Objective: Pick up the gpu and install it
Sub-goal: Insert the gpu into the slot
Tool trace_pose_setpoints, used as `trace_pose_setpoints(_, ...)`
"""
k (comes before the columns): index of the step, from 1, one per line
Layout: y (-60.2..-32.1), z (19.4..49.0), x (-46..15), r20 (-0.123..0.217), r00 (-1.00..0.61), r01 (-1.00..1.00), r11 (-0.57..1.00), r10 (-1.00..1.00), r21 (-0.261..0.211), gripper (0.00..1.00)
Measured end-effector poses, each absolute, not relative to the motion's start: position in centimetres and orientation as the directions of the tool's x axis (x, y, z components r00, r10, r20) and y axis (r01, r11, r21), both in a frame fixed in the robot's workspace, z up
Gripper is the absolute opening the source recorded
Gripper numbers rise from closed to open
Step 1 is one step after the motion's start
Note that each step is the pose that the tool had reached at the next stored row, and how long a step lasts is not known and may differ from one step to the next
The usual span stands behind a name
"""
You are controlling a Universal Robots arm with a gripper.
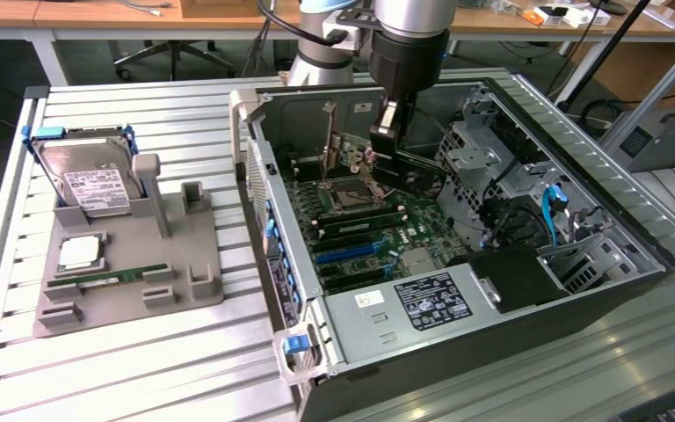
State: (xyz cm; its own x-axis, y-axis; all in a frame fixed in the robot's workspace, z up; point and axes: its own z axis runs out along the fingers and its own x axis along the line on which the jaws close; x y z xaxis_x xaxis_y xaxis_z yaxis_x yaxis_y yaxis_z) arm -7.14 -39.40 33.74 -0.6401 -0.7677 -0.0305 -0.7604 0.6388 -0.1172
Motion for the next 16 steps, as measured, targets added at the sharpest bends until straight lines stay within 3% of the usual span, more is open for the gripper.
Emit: trace_pose_setpoints(16, -39.40, 33.74, -7.13, -0.030, -0.622, -0.775, 0.621, -0.783, -0.117, 0.27)
